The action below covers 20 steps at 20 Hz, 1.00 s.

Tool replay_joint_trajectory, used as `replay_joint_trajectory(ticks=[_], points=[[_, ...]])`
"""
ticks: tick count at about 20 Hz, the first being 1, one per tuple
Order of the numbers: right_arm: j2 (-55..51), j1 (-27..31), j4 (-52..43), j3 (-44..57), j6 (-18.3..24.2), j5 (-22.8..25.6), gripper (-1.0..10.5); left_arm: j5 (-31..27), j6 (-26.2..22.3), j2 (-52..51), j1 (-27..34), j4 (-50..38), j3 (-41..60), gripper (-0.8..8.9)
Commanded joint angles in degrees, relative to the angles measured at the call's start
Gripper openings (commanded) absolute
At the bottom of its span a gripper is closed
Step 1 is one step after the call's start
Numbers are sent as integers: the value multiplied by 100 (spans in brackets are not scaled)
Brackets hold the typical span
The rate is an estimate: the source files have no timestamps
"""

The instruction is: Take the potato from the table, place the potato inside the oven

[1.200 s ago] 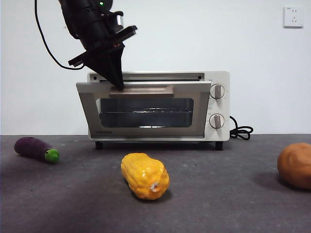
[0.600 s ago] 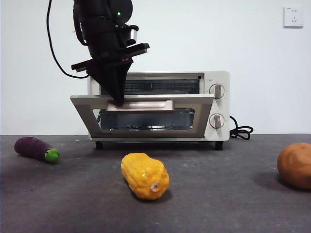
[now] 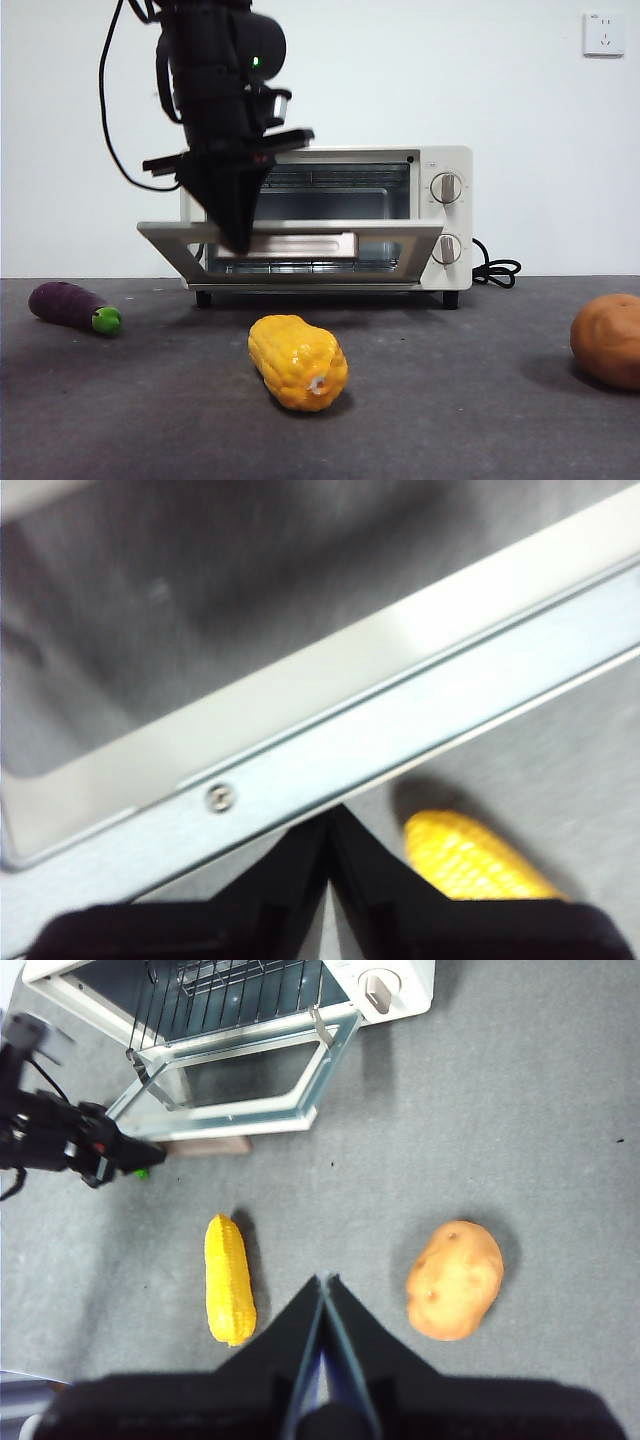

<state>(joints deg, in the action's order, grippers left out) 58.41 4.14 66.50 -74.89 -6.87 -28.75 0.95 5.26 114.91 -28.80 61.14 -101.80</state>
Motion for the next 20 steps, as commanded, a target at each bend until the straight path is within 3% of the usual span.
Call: replay_joint_trajectory(ticks=[1, 15, 20], points=[[-17, -4, 9, -17, 109, -22, -11, -258, 74, 149, 61, -411, 153, -6], [-17, -4, 297, -17, 413, -20, -11, -326, 114, 149, -192, -48, 315, -6], [-17, -4, 435, -17, 415, -20, 0, -50, 101, 146, -319, -35, 315, -6]])
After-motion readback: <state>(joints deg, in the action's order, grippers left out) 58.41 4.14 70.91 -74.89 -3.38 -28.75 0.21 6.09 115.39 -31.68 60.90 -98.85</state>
